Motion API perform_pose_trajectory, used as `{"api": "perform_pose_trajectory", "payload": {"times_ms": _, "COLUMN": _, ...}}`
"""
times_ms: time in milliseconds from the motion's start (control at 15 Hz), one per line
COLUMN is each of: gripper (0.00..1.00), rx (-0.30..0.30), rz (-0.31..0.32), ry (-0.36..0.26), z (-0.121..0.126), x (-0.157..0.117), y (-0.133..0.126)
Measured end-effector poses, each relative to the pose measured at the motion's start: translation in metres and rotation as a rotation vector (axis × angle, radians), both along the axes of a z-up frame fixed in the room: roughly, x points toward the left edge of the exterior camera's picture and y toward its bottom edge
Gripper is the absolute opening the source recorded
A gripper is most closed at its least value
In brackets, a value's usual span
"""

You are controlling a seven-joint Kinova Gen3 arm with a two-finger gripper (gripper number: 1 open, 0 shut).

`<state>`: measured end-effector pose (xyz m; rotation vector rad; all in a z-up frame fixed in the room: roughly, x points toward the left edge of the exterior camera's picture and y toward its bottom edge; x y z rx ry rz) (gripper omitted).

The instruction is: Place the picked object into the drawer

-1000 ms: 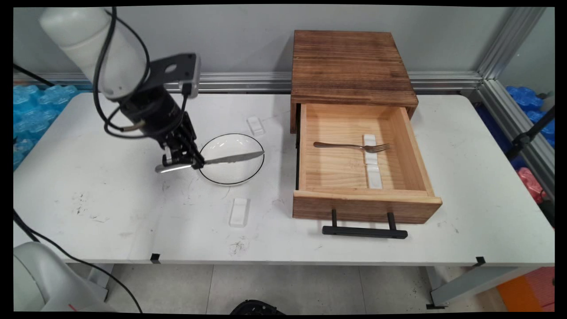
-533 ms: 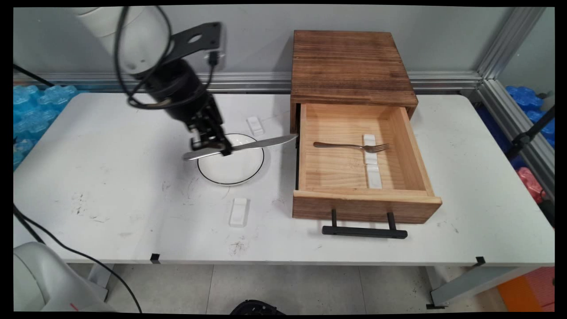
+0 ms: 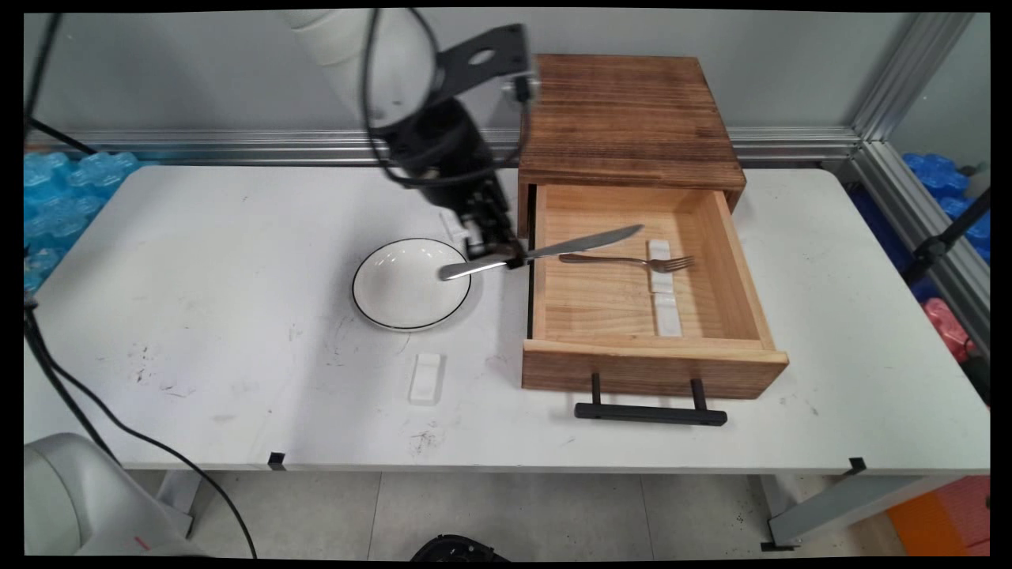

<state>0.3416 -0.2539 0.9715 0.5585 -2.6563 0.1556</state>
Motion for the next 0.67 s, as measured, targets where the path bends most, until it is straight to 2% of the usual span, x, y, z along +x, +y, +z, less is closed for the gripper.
{"api": "perform_pose_trajectory", "payload": {"times_ms": 267, "gripper": 0.0, "rx": -0.026, "rz": -0.029, "ry": 0.007, "z": -0.012, "x": -0.035, "y": -0.023}}
{"api": "perform_pose_trajectory", "payload": {"times_ms": 667, "gripper": 0.0, "rx": -0.055, "rz": -0.048, "ry": -0.004, "z": -0.046, "x": -0.084, "y": -0.059}}
